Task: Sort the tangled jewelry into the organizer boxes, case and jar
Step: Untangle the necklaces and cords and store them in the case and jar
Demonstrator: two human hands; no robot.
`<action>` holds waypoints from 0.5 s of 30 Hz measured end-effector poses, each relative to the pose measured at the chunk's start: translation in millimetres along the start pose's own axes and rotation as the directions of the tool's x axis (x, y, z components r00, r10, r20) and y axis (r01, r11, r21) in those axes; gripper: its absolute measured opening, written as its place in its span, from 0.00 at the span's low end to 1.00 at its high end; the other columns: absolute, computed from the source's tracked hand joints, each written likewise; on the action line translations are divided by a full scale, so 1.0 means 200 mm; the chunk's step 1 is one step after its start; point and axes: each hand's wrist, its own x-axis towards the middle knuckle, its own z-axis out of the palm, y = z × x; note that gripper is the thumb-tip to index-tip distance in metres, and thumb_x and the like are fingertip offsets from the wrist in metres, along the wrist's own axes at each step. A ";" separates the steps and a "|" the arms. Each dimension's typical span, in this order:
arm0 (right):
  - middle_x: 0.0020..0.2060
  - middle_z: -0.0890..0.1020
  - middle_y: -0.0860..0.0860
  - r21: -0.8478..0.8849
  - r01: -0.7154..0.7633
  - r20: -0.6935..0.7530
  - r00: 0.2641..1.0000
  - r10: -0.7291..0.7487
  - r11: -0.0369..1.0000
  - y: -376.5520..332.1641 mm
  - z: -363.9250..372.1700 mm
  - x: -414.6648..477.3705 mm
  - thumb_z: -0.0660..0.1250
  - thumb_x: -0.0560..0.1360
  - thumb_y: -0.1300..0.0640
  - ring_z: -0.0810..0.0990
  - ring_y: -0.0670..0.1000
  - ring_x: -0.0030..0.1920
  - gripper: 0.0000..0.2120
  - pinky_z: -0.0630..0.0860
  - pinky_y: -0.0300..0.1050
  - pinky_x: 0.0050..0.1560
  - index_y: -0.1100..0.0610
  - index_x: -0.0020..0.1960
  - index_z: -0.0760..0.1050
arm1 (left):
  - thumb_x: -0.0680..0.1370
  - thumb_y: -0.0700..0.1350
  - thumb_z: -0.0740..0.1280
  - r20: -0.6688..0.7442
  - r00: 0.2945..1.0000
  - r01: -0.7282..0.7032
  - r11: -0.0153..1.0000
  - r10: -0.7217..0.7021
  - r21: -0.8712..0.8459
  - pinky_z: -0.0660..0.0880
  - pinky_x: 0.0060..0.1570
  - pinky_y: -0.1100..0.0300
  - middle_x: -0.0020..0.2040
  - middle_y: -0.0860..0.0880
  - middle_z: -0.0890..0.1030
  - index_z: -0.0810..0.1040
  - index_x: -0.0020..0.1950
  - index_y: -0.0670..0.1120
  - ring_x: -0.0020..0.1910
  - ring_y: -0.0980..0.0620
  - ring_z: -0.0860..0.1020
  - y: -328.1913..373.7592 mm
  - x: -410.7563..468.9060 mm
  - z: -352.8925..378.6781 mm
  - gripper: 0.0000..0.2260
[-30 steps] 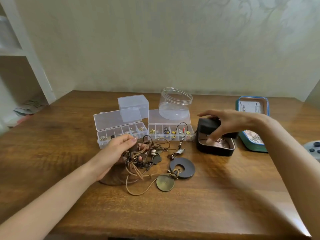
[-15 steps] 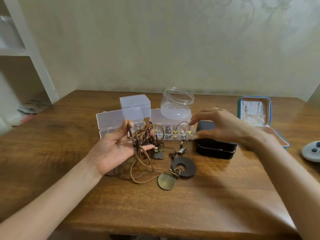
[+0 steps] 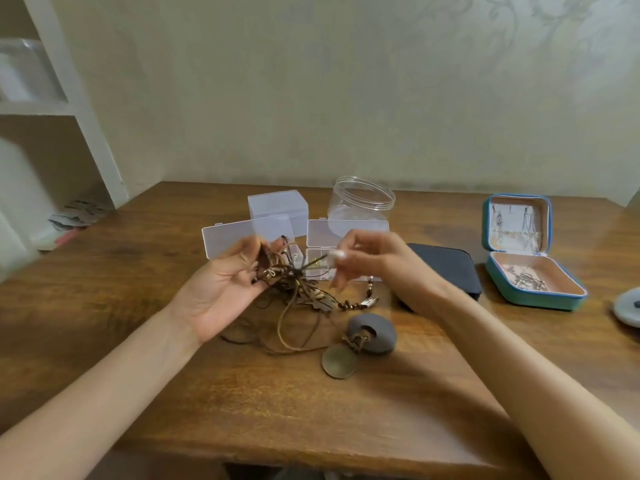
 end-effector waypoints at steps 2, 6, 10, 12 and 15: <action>0.31 0.80 0.56 0.113 0.034 -0.061 0.998 -0.027 0.993 -0.02 -0.05 0.00 0.65 0.75 0.59 0.81 0.54 0.34 0.06 0.79 0.44 0.42 0.62 0.44 0.72 | 0.46 0.44 0.85 -0.042 0.999 -0.022 1.000 0.023 0.003 0.70 0.62 0.47 0.46 0.43 0.83 0.82 0.36 0.43 0.58 0.47 0.79 0.00 -0.02 -0.03 0.23; 0.32 0.81 0.55 0.138 0.058 -0.075 0.996 -0.048 0.989 -0.02 -0.07 0.00 0.64 0.76 0.57 0.81 0.53 0.34 0.09 0.80 0.47 0.42 0.64 0.47 0.74 | 0.45 0.43 0.85 -0.070 0.997 0.027 0.999 -0.026 0.026 0.77 0.55 0.47 0.52 0.40 0.82 0.83 0.37 0.43 0.58 0.45 0.79 -0.02 -0.04 -0.05 0.24; 0.33 0.82 0.56 -0.093 -0.023 -0.017 1.000 0.021 0.995 0.03 -0.05 0.00 0.61 0.79 0.54 0.78 0.52 0.31 0.12 0.76 0.42 0.34 0.60 0.53 0.79 | 0.46 0.45 0.85 -0.061 0.995 0.083 0.992 -0.077 0.100 0.80 0.49 0.48 0.56 0.40 0.81 0.83 0.38 0.45 0.57 0.45 0.80 0.00 -0.06 -0.05 0.24; 0.32 0.81 0.51 -0.316 -0.048 -0.035 0.999 0.039 0.948 0.07 -0.02 0.02 0.64 0.78 0.57 0.76 0.46 0.29 0.08 0.73 0.39 0.32 0.58 0.51 0.81 | 0.46 0.47 0.85 -0.051 0.996 0.082 0.988 -0.076 0.128 0.81 0.44 0.50 0.55 0.41 0.82 0.83 0.38 0.46 0.53 0.44 0.82 0.01 -0.08 -0.06 0.24; 0.36 0.78 0.41 -0.656 -0.054 -0.009 0.998 0.064 0.752 0.14 0.07 0.05 0.69 0.75 0.57 0.74 0.38 0.34 0.05 0.67 0.32 0.38 0.54 0.50 0.82 | 0.46 0.46 0.85 -0.045 0.995 0.093 0.991 -0.089 0.099 0.81 0.38 0.53 0.46 0.44 0.84 0.83 0.37 0.46 0.44 0.46 0.83 0.00 -0.10 -0.08 0.23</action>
